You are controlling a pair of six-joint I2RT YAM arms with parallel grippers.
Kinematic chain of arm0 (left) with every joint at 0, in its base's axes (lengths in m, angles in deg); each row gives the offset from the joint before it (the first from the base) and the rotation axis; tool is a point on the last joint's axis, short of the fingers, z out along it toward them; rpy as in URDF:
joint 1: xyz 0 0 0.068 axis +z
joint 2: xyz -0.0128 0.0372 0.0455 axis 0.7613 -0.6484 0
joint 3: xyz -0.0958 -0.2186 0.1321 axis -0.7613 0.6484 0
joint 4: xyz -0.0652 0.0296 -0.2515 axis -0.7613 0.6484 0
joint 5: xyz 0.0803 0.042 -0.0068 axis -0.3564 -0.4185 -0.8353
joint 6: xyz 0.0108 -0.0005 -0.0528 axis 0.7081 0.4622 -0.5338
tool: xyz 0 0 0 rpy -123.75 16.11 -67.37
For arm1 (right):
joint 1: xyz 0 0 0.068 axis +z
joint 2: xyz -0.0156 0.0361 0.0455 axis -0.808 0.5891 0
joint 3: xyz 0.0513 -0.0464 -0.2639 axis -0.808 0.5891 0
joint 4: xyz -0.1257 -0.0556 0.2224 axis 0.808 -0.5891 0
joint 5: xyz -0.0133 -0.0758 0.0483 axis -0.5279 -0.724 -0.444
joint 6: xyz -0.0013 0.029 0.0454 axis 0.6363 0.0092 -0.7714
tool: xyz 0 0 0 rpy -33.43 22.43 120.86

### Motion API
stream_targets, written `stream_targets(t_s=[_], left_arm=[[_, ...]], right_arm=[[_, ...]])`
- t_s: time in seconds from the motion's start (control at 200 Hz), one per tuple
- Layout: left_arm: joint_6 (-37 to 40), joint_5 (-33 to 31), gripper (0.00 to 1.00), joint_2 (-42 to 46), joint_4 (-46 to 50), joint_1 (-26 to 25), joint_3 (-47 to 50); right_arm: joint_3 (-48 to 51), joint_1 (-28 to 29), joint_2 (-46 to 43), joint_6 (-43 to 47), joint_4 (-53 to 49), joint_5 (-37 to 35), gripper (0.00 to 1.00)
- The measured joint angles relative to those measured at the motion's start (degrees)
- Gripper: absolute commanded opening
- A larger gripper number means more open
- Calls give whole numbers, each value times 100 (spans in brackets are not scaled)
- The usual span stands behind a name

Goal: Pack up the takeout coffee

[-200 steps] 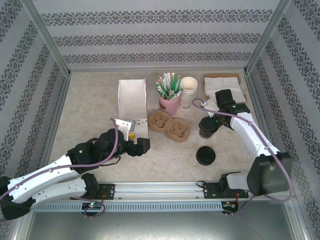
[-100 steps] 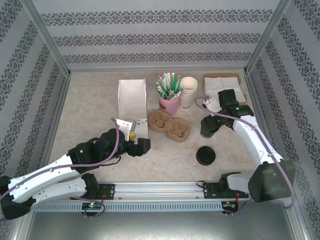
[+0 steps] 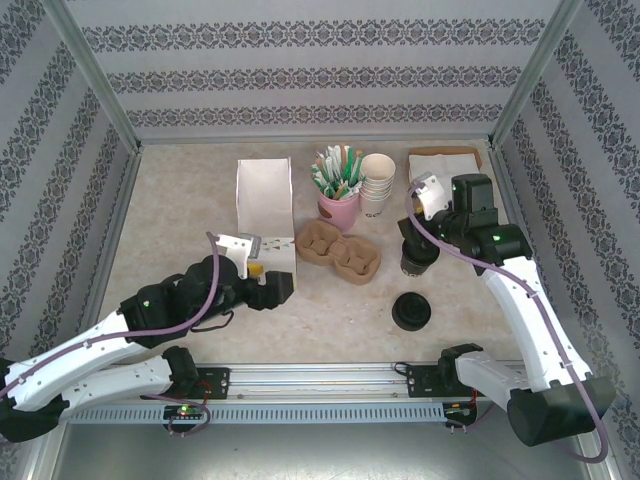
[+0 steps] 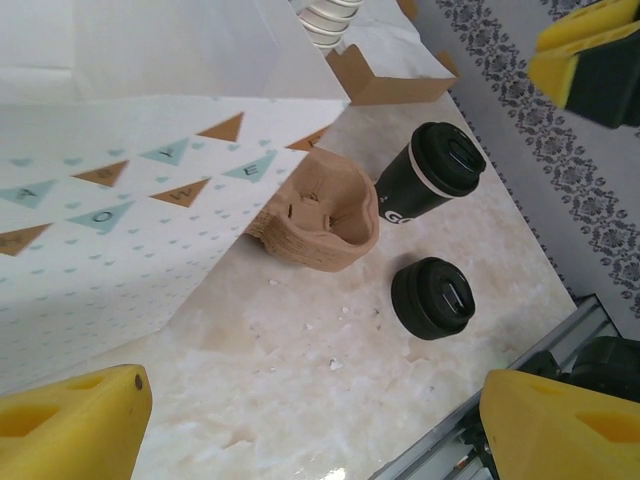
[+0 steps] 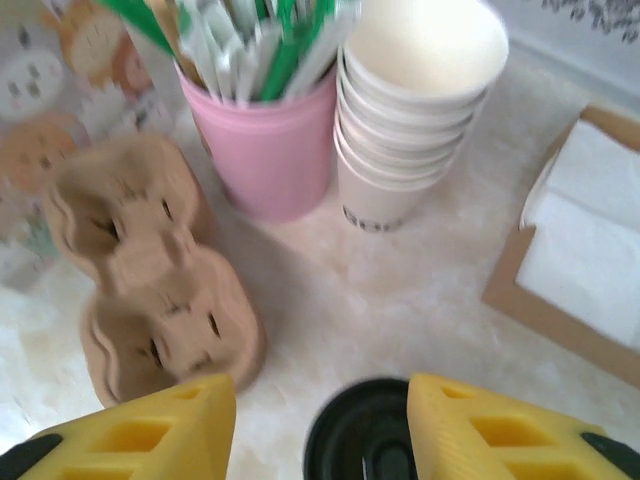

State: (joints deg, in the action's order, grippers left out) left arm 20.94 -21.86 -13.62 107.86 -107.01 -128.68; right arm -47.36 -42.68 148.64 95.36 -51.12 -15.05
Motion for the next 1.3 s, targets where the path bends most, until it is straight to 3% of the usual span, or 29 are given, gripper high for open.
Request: stream_targets(t_s=[0.165, 0.275, 0.4, 0.505, 0.64, 0.799, 0.944, 1.019, 1.169, 1.304], left_arm=[[-184, -343, 85, 13, 472, 0, -437], [-352, -651, 84, 11, 824, 0, -780], [-522, -968, 84, -133, 1351, 0, -1410], [-588, -1207, 85, -297, 1727, 0, -1926], [-546, -1561, 90, -625, 2321, 0, -2546], [-334, -2090, 96, -1176, 2942, 7, -3370], [44, -2065, 97, -1624, 2975, 260, -3766], [225, -1777, 95, -1786, 2955, 713, -3755], [396, -691, 92, -1803, 2649, 2111, -3316], [540, -57, 92, -1687, 2437, 2461, -3014]], right_arm=[[-190, 424, 116, -741, 164, -315, 56], [-525, 391, 221, -1207, 109, -518, 75], [-660, 201, 26, -1414, 195, -437, 76], [-365, 72, -363, -1665, 487, -387, 98], [37, 72, -568, -1989, 601, -289, 98], [98, 396, -164, -2033, 619, -142, 98], [98, 798, 0, -1818, 533, 46, 95], [151, 1069, -61, -1534, 584, 173, 91], [658, 1847, -238, -667, 752, 118, 86], [850, 2135, 63, -186, 761, 57, 80]])
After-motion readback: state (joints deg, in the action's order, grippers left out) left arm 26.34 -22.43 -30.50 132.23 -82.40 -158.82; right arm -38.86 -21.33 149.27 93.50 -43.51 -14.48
